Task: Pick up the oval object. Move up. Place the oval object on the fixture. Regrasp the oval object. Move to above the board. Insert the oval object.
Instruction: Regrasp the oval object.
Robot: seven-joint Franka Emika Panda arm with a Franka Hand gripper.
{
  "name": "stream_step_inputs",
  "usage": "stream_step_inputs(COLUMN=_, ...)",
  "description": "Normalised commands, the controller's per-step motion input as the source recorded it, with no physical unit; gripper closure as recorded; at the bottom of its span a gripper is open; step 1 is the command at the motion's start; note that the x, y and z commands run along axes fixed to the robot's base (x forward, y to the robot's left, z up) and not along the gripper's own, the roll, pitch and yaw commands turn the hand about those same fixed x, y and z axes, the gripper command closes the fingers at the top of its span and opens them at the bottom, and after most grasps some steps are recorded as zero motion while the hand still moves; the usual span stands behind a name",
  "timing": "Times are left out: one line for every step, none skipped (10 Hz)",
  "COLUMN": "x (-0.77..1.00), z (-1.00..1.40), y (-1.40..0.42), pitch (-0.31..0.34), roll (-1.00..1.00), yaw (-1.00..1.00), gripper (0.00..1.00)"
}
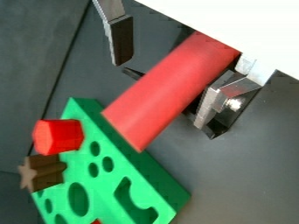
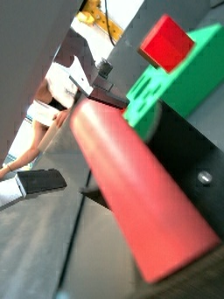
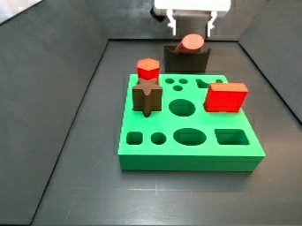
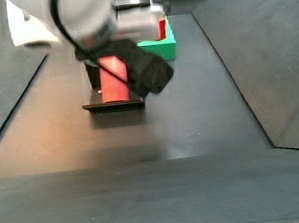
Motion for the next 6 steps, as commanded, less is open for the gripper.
stream_step_inputs(x=-0.03, z=0.89, y=0.00, pitch=0.079, roll=0.06, yaw=0.00, gripper=0.00)
stream_step_inputs(x=-0.03, z=0.66, y=0.00, pitch=0.082, roll=0.05, yaw=-0.01, gripper=0.00)
stream_step_inputs(x=-0.03, z=0.54, y=0.01, pitch=0.079, roll=0.04, yaw=-0.02, gripper=0.00)
stream_step_inputs(x=-0.03, z=0.29, y=0.01, pitch=0.077, roll=0.04, yaw=-0.03, gripper=0.00)
stream_step_inputs(x=-1.00, z=0.00, y=0.00, pitch=-0.038, roll=0.04, yaw=0.00, gripper=0.00)
stream_step_inputs(x=-1.00, z=-0.04, y=0.00, pitch=-0.068, roll=0.02, yaw=-0.01, gripper=0.00)
